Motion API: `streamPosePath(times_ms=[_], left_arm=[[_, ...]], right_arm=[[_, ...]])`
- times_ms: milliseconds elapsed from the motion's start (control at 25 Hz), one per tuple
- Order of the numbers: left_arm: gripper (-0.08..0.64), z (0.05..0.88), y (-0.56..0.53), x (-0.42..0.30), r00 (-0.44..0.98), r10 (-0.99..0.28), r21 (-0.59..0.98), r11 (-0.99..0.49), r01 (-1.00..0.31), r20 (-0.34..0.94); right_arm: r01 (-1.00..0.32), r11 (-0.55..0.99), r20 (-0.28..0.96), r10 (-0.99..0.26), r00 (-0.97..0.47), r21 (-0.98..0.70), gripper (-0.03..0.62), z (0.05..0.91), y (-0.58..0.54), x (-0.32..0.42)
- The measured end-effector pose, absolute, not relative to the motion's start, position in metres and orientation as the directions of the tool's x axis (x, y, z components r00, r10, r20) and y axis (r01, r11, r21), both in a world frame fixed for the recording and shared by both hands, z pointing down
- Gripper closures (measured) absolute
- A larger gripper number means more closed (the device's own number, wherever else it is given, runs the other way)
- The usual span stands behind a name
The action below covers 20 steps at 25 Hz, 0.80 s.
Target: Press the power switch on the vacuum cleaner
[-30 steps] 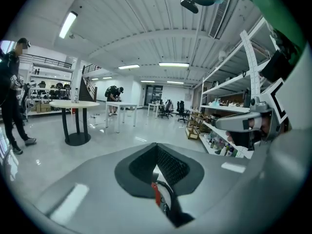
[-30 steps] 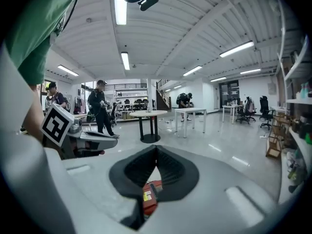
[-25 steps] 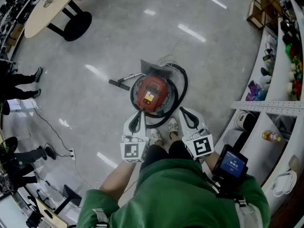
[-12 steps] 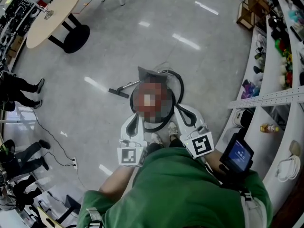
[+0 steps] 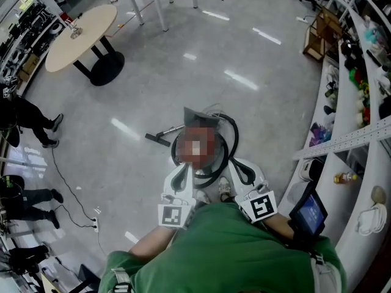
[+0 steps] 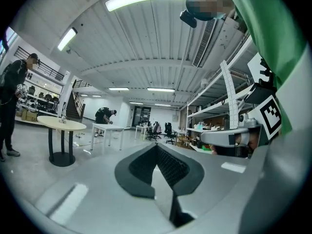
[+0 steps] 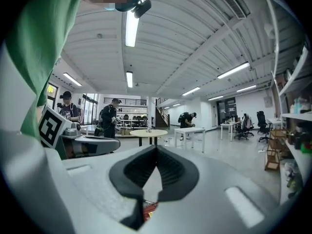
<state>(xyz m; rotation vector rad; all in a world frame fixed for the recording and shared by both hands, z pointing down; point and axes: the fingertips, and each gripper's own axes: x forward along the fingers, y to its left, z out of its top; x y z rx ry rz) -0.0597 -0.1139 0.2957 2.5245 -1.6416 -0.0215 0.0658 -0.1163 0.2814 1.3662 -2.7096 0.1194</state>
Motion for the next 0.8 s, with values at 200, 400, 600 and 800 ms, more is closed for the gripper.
streamPosePath(times_ms=[200, 400, 600, 800], left_arm=[[0.552, 0.295, -0.106, -0.059, 0.437, -0.897, 0.134, -0.426, -0.895, 0.062], [0.552, 0.302, -0.093, -0.059, 0.483, -0.872, 0.134, -0.472, -0.872, 0.075], [0.552, 0.301, -0.076, -0.049, 0.497, -0.864, 0.132, -0.486, -0.864, 0.075], [0.552, 0.293, -0.052, -0.029, 0.485, -0.873, 0.12, -0.476, -0.871, 0.057]], right_arm=[[-0.824, 0.565, 0.144, -0.813, -0.564, -0.033, 0.589, 0.28, -0.101, 0.062], [-0.843, 0.536, 0.154, -0.83, -0.535, -0.039, 0.589, 0.286, -0.081, 0.056], [-0.846, 0.531, 0.139, -0.836, -0.531, -0.037, 0.589, 0.287, -0.063, 0.063], [-0.843, 0.536, 0.121, -0.834, -0.538, -0.05, 0.589, 0.283, -0.036, 0.081]])
